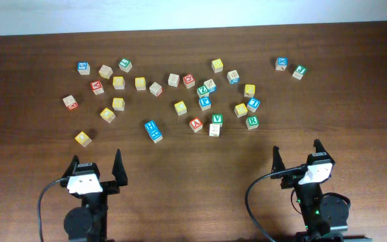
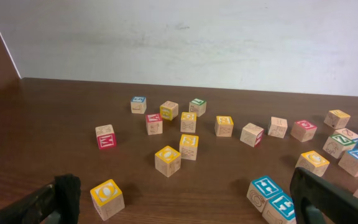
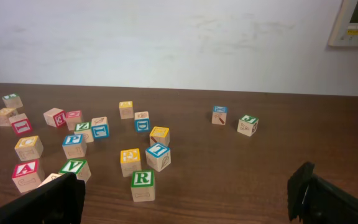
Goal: Spell out RSS
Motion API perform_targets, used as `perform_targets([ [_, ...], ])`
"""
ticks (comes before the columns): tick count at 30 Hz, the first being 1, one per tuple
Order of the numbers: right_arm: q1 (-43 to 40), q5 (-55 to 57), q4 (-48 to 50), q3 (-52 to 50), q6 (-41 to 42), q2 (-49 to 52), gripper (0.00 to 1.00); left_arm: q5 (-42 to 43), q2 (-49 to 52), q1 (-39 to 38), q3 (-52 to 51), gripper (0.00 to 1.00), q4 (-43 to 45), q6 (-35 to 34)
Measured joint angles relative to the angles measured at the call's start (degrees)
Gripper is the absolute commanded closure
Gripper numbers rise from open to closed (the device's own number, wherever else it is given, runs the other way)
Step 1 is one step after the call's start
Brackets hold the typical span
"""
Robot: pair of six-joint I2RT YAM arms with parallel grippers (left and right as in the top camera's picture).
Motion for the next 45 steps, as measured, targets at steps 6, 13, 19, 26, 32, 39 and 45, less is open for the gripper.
perform_targets([
  [6,0.0,0.0,0.0,0.0,0.0,0.0,0.02,4.2,0.0,0.0,0.0,0.01,0.7,-0.4],
  [13,0.0,0.1,-0.1,0.0,0.0,0.0,0.02,17.6,0.1,-0.2,-0.1,0.01,17.6,-0.7],
  [19,0.0,0.4,-0.1,0.0,0.0,0.0,0.02,21.1,1.5,-0.2,8.3,0.01,36.4,-3.5],
  [26,0.0,0.9,-0.1,0.0,0.0,0.1,0.02,28.1,36.1,-0.2,56.6,0.01,-19.7,0.6],
  [32,0.0,1.0,-0.2,0.0,0.0,0.1,0.02,37.0,60.3,-0.2,72.1,0.01,-39.9,-0.7],
  [39,0.0,1.0,-0.2,0.0,0.0,0.1,0.02,18.1,81.1,-7.3,89.2,0.01,-63.6,-1.7],
  [45,0.0,1.0,-0.2,0.0,0.0,0.1,0.02,19.1,87.5,-11.7,89.2,0.01,-65.0,-1.7],
])
